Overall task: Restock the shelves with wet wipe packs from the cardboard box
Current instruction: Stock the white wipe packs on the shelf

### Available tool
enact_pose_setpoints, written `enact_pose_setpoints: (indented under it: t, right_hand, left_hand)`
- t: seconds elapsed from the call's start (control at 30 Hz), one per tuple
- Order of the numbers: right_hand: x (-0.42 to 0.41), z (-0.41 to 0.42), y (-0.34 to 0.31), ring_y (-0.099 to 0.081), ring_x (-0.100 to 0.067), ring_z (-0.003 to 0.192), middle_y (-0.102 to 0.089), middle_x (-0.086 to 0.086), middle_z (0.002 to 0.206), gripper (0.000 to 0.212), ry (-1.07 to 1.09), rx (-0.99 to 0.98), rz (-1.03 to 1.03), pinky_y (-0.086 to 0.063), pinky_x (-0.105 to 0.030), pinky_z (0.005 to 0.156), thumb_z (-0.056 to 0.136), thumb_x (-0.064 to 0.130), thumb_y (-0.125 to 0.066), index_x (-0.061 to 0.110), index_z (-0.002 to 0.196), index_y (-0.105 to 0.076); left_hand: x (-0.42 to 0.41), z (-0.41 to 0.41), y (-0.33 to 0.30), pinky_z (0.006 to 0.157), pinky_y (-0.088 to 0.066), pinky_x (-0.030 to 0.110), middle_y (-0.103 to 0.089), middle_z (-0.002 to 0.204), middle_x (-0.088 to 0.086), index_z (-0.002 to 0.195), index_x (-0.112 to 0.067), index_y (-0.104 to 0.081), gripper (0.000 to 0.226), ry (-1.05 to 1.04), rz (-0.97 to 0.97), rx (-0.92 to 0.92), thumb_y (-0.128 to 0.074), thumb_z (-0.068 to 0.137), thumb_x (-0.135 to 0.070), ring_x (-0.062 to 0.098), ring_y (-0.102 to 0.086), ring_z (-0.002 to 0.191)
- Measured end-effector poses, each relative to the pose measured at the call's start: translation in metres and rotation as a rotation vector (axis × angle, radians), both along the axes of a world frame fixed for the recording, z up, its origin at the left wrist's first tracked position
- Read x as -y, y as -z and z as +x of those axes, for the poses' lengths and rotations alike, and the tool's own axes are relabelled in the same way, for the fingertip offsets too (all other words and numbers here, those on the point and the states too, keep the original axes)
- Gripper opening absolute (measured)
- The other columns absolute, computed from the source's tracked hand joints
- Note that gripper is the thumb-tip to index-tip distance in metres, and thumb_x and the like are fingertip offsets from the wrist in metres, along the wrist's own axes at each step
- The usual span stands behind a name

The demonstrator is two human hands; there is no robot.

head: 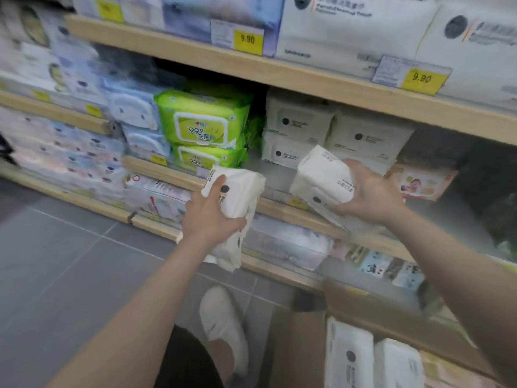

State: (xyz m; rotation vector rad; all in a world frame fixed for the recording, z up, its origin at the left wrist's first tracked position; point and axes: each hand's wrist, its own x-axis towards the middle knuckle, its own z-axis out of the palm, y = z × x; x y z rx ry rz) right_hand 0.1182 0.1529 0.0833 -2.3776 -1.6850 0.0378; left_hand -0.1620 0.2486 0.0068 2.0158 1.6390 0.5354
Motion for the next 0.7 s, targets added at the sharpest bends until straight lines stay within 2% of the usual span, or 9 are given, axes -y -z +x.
enact_pose_setpoints:
  t: [0.07, 0.23, 0.33, 0.4, 0.43, 0.5, 0.6, 0.7]
  right_hand:
    - [-0.033, -0.008, -0.006, -0.051, -0.030, 0.109, -0.053, -0.007, 0.127, 0.095, -0.056, 0.086, -0.012, -0.038, -0.034, 0.075, 0.064, 0.042, -0.080, 0.030, 0.141, -0.026]
    - [-0.109, -0.025, 0.005, -0.053, -0.031, 0.107, -0.055, -0.009, 0.124, 0.096, -0.123, 0.151, -0.044, -0.041, -0.034, 0.078, 0.063, 0.039, -0.081, 0.029, 0.141, -0.027]
    - [-0.141, -0.024, 0.026, -0.052, -0.032, 0.111, -0.054, -0.009, 0.128, 0.098, -0.152, 0.183, -0.117, -0.042, -0.036, 0.087, 0.063, 0.037, -0.080, 0.029, 0.144, -0.026]
    - [-0.150, -0.018, 0.038, -0.047, -0.032, 0.120, -0.047, -0.009, 0.138, 0.097, -0.125, 0.119, -0.134, -0.040, -0.038, 0.096, 0.068, 0.034, -0.079, 0.028, 0.147, -0.024]
    - [-0.152, -0.014, 0.042, -0.043, -0.032, 0.126, -0.042, -0.008, 0.145, 0.092, -0.111, 0.096, -0.120, -0.037, -0.040, 0.103, 0.073, 0.033, -0.076, 0.027, 0.148, -0.024]
    - [-0.150, -0.010, 0.049, -0.034, -0.031, 0.135, -0.032, -0.005, 0.153, 0.076, -0.113, 0.172, -0.102, -0.021, -0.050, 0.114, 0.085, 0.031, -0.066, 0.026, 0.148, -0.025]
    - [-0.137, -0.014, 0.062, -0.024, -0.028, 0.141, -0.024, 0.003, 0.156, 0.071, -0.089, 0.289, -0.072, -0.007, -0.070, 0.107, 0.090, 0.034, -0.059, 0.033, 0.148, -0.018]
    - [-0.127, -0.020, 0.075, -0.017, -0.030, 0.143, -0.017, 0.004, 0.158, 0.072, -0.082, 0.336, -0.040, -0.008, -0.074, 0.104, 0.091, 0.032, -0.057, 0.036, 0.148, -0.012]
  left_hand:
    - [-0.009, -0.005, 0.002, 0.091, -0.040, 0.043, -0.034, 0.130, 0.013, 0.144, -0.046, -0.011, 0.100, -0.026, 0.010, 0.001, -0.070, 0.063, -0.051, 0.036, -0.039, 0.119]
    - [-0.028, -0.011, 0.013, 0.091, -0.042, 0.048, -0.035, 0.126, 0.013, 0.144, -0.045, -0.009, 0.102, -0.049, 0.066, -0.096, -0.069, 0.062, -0.055, 0.037, -0.041, 0.113]
    - [-0.037, -0.010, 0.020, 0.091, -0.043, 0.048, -0.035, 0.123, 0.013, 0.144, -0.045, -0.009, 0.103, -0.062, 0.082, -0.128, -0.069, 0.061, -0.055, 0.035, -0.042, 0.110]
    - [-0.041, -0.008, 0.022, 0.091, -0.042, 0.047, -0.036, 0.122, 0.012, 0.144, -0.044, -0.009, 0.103, -0.070, 0.084, -0.131, -0.069, 0.062, -0.055, 0.035, -0.042, 0.109]
    - [-0.043, -0.008, 0.022, 0.091, -0.042, 0.047, -0.036, 0.122, 0.012, 0.144, -0.044, -0.009, 0.103, -0.073, 0.080, -0.123, -0.069, 0.061, -0.055, 0.035, -0.042, 0.109]
    - [-0.043, -0.008, 0.024, 0.091, -0.041, 0.046, -0.036, 0.122, 0.012, 0.144, -0.044, -0.010, 0.103, -0.077, 0.063, -0.111, -0.069, 0.061, -0.055, 0.035, -0.042, 0.109]
    - [-0.040, -0.008, 0.027, 0.089, -0.042, 0.044, -0.037, 0.121, 0.012, 0.144, -0.044, -0.010, 0.103, -0.065, 0.066, -0.143, -0.069, 0.061, -0.055, 0.034, -0.043, 0.105]
    - [-0.039, -0.012, 0.032, 0.087, -0.043, 0.042, -0.038, 0.120, 0.011, 0.145, -0.044, -0.010, 0.102, -0.057, 0.069, -0.160, -0.069, 0.061, -0.055, 0.034, -0.043, 0.105]
